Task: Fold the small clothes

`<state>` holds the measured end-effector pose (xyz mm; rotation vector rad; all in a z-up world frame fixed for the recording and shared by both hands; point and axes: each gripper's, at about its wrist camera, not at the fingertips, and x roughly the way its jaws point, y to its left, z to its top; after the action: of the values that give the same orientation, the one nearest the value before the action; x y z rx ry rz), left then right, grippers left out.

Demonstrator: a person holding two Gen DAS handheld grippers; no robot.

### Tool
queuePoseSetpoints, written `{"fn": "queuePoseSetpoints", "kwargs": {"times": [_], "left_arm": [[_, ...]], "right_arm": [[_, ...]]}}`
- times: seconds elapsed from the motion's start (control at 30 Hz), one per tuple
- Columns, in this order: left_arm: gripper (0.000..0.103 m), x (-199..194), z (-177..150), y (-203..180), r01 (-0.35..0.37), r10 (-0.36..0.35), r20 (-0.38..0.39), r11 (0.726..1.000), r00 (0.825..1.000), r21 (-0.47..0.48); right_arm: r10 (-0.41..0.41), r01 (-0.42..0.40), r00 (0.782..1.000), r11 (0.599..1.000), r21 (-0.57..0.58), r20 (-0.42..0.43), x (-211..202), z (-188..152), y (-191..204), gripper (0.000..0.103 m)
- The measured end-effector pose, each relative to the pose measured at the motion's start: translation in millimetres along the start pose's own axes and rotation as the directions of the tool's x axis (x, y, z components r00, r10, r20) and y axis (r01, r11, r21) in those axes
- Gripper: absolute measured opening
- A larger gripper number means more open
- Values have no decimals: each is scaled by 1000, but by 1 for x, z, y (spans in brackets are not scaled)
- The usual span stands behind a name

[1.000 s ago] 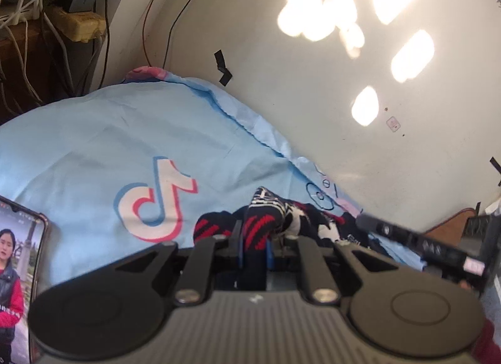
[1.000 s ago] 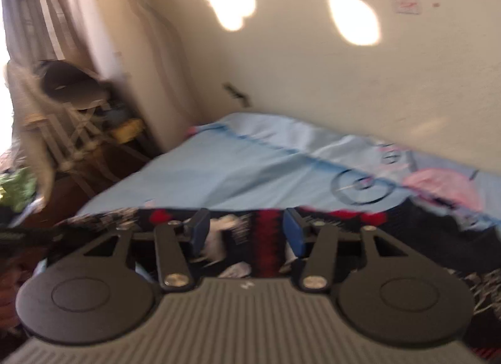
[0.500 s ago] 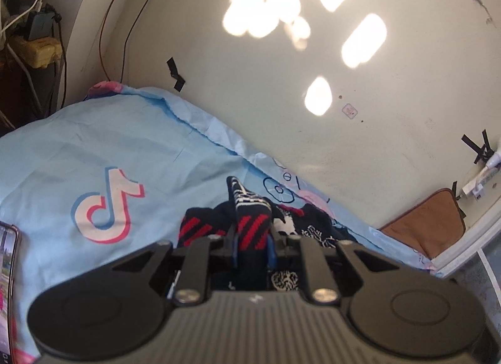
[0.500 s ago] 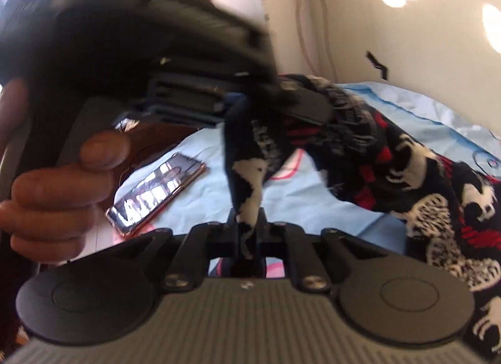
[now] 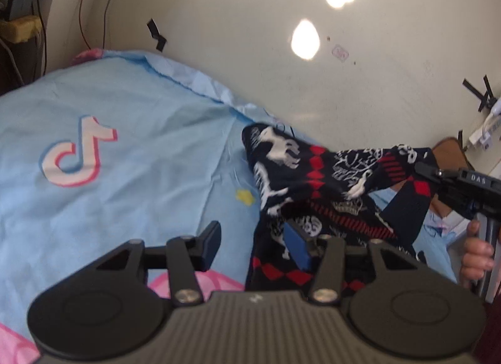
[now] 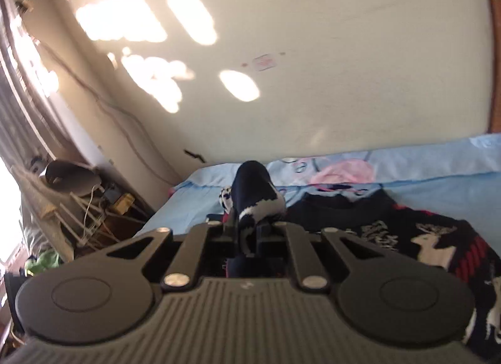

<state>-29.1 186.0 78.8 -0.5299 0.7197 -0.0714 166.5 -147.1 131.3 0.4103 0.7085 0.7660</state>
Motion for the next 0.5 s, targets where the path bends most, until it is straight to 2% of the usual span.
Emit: {"fn": "queuePoseSetpoints", "kwargs": {"times": [0.07, 0.13, 0.17, 0.2, 0.27, 0.33, 0.43, 0.5], "left_arm": [[46, 14, -9, -7, -5, 6, -45, 1000, 999, 16], [46, 26, -7, -15, -9, 12, -69, 999, 998, 34], [47, 30, -4, -19, -7, 10, -69, 999, 998, 44], [48, 35, 2, -22, -7, 10, -66, 999, 998, 51], [54, 48, 17, -31, -7, 11, -56, 998, 998, 59], [57, 65, 33, -40, -7, 12, -52, 997, 999, 81], [57, 103, 52, -54, -25, 35, -88, 994, 996, 111], [57, 128, 59, -65, -7, 22, -125, 993, 992, 121]], "right_arm": [[-30, 31, 1000, 997, 72, -4, -6, -3, -28, 16], [-56, 59, 998, 986, 153, -30, -11, -11, -53, 26], [-61, 69, 997, 977, 200, -46, -12, -15, -64, 46], [-68, 79, 996, 966, 245, -56, -13, -19, -74, 62], [-93, 100, 995, 947, 306, -37, -24, -25, -88, 61], [-137, 132, 991, 943, 306, -8, -39, -27, -99, 61], [-268, 257, 963, 947, 192, 33, -54, -34, -93, 64], [-308, 305, 951, 949, 81, 17, -54, -38, -92, 68]]}}
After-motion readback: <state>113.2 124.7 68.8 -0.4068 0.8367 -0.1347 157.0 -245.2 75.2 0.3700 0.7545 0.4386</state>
